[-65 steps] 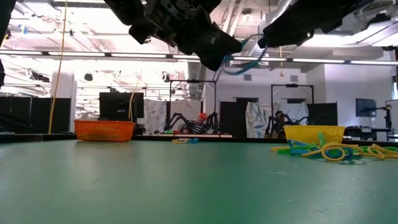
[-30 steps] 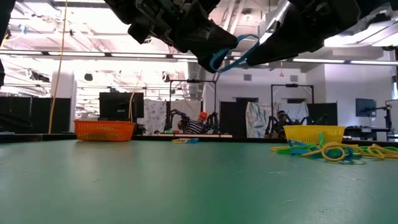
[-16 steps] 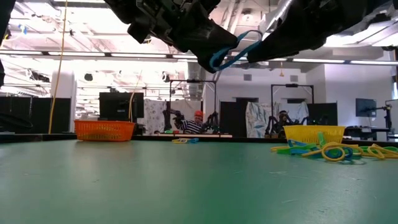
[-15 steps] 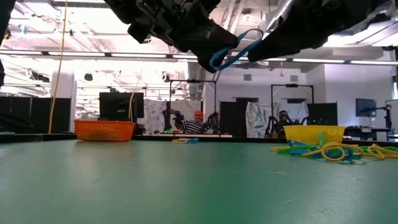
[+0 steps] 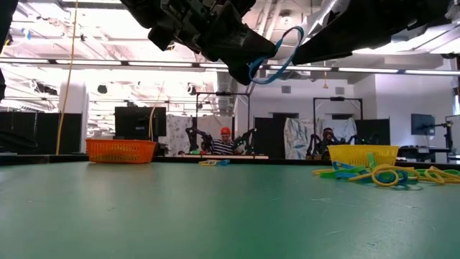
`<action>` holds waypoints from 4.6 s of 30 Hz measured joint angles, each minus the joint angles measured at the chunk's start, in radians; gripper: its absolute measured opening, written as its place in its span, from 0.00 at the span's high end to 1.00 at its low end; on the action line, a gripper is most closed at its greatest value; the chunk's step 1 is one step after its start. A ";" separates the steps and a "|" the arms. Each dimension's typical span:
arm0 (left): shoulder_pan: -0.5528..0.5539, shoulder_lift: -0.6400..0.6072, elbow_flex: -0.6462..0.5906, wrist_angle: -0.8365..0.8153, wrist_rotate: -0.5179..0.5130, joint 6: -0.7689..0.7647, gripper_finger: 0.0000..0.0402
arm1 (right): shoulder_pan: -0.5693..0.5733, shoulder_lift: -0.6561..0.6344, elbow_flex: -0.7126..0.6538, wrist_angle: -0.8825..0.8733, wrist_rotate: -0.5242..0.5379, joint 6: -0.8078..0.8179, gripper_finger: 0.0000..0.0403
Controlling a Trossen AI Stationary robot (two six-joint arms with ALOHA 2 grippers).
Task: Sort rubber bands into baskets
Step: Put the blue rubber band into the red bin, then put the yellow rubber band into the yellow bin
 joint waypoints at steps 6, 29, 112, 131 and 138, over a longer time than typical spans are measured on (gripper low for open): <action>0.000 0.000 0.000 0.000 0.000 -0.003 1.00 | 0.000 0.000 0.000 0.003 -0.001 -0.007 0.46; 0.002 0.000 0.000 -0.001 -0.002 -0.006 1.00 | -0.016 0.000 0.000 0.010 0.020 -0.023 0.59; -0.002 0.004 -0.211 0.051 -0.253 -0.059 0.58 | 0.492 -0.306 0.000 -1.267 -0.427 1.442 0.60; 0.026 -0.002 -0.212 0.054 -0.329 -0.067 0.58 | 0.488 -0.306 0.134 -1.382 -0.153 1.412 0.37; 0.106 -0.039 -0.212 0.070 -0.331 -0.085 0.58 | 0.430 -0.299 0.146 -1.241 0.120 1.212 0.37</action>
